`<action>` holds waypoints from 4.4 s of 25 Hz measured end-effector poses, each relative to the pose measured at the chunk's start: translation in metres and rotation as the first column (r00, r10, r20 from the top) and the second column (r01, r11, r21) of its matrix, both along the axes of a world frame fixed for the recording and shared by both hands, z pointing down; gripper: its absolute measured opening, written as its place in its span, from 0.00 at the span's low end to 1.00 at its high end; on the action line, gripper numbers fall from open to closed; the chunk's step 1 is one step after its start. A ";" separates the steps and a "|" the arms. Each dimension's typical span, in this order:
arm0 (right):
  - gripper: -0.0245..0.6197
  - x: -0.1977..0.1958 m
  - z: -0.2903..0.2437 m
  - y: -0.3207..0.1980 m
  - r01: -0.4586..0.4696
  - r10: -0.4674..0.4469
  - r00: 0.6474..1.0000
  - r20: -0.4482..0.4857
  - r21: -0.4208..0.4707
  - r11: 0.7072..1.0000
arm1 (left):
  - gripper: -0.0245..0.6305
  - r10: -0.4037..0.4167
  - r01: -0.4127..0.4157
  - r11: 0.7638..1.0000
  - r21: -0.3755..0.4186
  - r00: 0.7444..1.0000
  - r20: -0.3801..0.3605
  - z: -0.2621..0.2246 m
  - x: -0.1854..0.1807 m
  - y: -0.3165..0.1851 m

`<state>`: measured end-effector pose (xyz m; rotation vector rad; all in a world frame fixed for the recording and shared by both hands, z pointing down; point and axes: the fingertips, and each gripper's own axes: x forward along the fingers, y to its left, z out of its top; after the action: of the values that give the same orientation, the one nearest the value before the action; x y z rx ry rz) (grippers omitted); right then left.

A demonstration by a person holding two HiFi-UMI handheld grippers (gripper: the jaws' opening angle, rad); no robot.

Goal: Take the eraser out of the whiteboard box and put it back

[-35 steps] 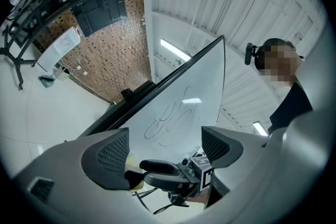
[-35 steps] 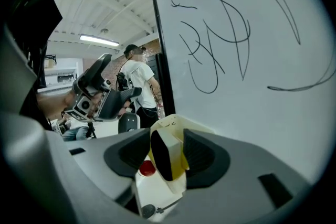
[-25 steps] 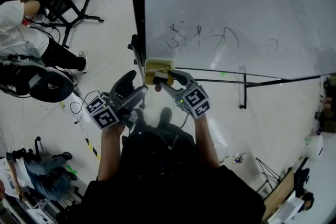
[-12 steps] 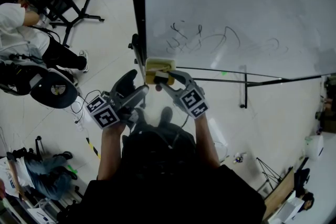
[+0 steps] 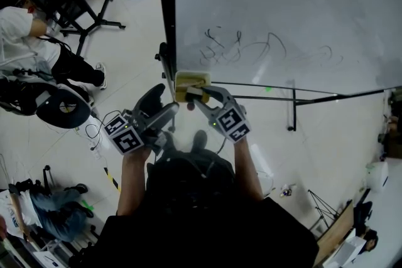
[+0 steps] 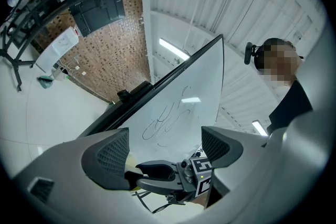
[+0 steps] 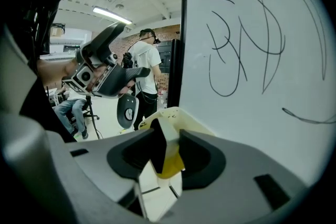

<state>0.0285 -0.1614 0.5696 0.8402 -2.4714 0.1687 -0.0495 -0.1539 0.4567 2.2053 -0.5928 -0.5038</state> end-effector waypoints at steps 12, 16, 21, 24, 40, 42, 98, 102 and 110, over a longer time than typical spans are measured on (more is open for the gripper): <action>0.29 0.009 -0.068 -0.002 -0.044 0.033 0.969 0.246 0.040 0.998 | 0.69 -0.013 0.014 0.999 0.031 1.000 -0.014 -0.016 -0.005 -0.001; 0.29 0.012 -0.113 -0.001 -0.067 0.032 0.927 0.373 0.081 0.994 | 0.69 -0.021 0.022 0.998 0.050 1.000 -0.021 -0.026 -0.007 -0.001; 0.29 0.022 -0.153 0.005 -0.073 0.001 0.892 0.452 0.142 0.987 | 0.69 -0.030 0.032 0.997 0.075 0.999 -0.028 -0.039 -0.009 -0.002; 0.29 0.028 -0.176 0.006 -0.099 -0.001 0.857 0.515 0.166 0.981 | 0.69 -0.032 0.035 0.995 0.089 0.999 -0.031 -0.046 -0.009 -0.002; 0.28 0.068 -0.251 0.013 -0.208 -0.033 0.618 0.785 0.204 0.957 | 0.69 -0.021 0.026 0.990 0.142 0.999 -0.034 -0.068 -0.005 -0.001; 0.28 0.072 -0.259 0.015 -0.214 -0.043 0.593 0.804 0.209 0.954 | 0.69 -0.019 0.024 0.989 0.147 0.999 -0.036 -0.071 -0.004 0.000; 0.28 0.155 -0.369 0.065 -0.325 -0.302 0.110 0.947 0.321 0.890 | 0.69 0.027 -0.023 0.940 0.341 1.000 -0.007 -0.130 0.017 0.029; 0.28 0.158 -0.368 0.066 -0.321 -0.301 0.101 0.948 0.317 0.892 | 0.69 0.027 -0.019 0.943 0.332 0.999 -0.020 -0.131 0.019 0.030; 0.28 0.167 -0.362 0.066 -0.316 -0.303 0.086 0.949 0.314 0.895 | 0.69 0.024 -0.019 0.945 0.327 1.000 -0.011 -0.129 0.027 0.031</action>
<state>0.1955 -0.0950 0.2073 1.1641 -4.0322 0.2225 -0.0224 -0.1233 0.3281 2.5151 -0.5040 -0.6452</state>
